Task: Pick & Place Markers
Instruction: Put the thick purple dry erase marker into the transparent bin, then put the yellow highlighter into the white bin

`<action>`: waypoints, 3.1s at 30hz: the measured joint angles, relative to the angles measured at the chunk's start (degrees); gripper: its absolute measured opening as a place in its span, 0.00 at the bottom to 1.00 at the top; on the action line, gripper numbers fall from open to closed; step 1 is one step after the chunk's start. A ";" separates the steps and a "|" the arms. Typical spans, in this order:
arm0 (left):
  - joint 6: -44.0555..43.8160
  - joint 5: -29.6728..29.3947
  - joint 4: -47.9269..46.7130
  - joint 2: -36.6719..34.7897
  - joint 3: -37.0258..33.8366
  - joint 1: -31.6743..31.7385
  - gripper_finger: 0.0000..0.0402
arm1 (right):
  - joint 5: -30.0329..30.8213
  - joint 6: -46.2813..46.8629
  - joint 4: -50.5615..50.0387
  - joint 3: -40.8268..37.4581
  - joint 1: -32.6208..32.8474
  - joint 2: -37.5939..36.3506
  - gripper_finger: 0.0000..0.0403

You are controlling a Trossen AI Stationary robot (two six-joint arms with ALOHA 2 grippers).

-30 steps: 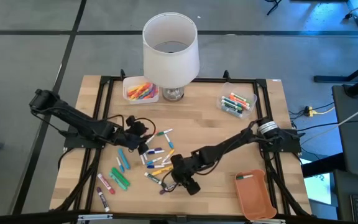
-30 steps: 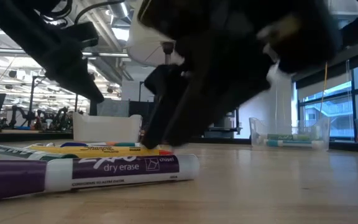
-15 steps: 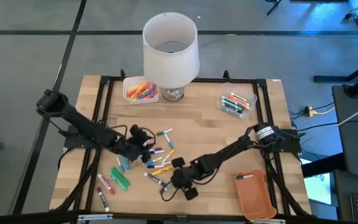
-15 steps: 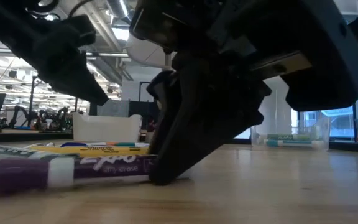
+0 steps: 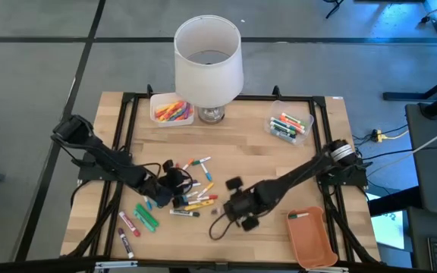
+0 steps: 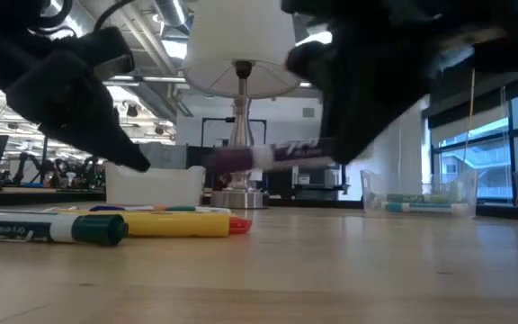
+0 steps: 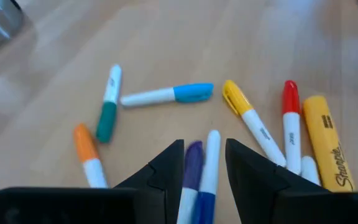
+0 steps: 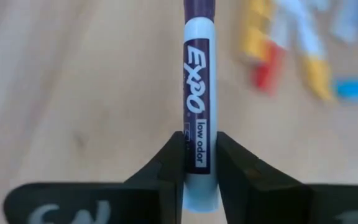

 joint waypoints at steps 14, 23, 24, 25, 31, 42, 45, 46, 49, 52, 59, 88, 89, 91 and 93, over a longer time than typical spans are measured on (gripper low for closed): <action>-8.09 2.38 0.96 5.51 0.00 -1.12 0.26 | 33.21 21.38 -13.48 -25.69 -14.65 -29.58 0.16; -1.27 2.32 8.79 5.44 0.00 -1.29 0.26 | 30.31 18.57 -13.80 -38.83 -30.74 -43.11 0.16; -0.21 2.36 9.78 5.44 0.00 -1.31 0.26 | 30.08 18.23 -13.93 -39.47 -32.22 -43.44 0.16; 0.79 2.42 10.66 5.42 0.00 -1.31 0.25 | 29.40 17.84 -13.97 -39.73 -33.67 -43.52 0.16; 3.36 4.50 12.87 5.38 0.00 -1.31 0.25 | 28.27 15.92 -11.87 -39.75 -38.43 -43.05 0.35; 2.64 7.39 12.47 5.38 0.00 -1.31 0.25 | 11.08 19.83 3.16 -39.75 -36.30 -43.02 0.56; 2.64 7.43 12.41 5.38 0.00 -1.31 0.25 | 0.24 18.96 16.46 -40.54 -32.97 -42.65 0.53; 2.64 7.63 12.41 5.38 0.00 -1.31 0.25 | -3.10 18.61 21.49 -41.30 -31.49 -42.42 0.52; 2.64 7.89 12.41 5.38 0.00 -1.36 0.25 | -9.77 17.69 38.10 -44.67 -26.17 -39.95 0.49; 2.64 7.84 12.13 5.38 0.00 -1.36 0.25 | -13.60 17.33 52.77 -47.74 -20.68 -34.65 0.47; 2.83 7.56 12.00 5.38 0.00 -0.87 0.25 | -15.46 14.46 67.19 -41.17 -10.83 -16.40 0.46; 2.64 5.81 8.52 5.38 0.00 -0.55 0.25 | -7.85 2.09 40.99 -4.40 -5.61 14.39 0.19; 2.62 5.79 8.53 5.38 0.00 -0.55 0.25 | -8.19 2.09 40.50 -4.40 -5.61 14.35 0.16; 2.64 5.46 8.52 5.38 0.00 -0.55 0.25 | -8.64 2.45 39.92 -4.43 -5.65 14.28 0.16; 2.63 4.54 8.52 5.38 0.00 -0.55 0.25 | -8.62 3.07 39.01 -4.46 -5.63 13.93 0.16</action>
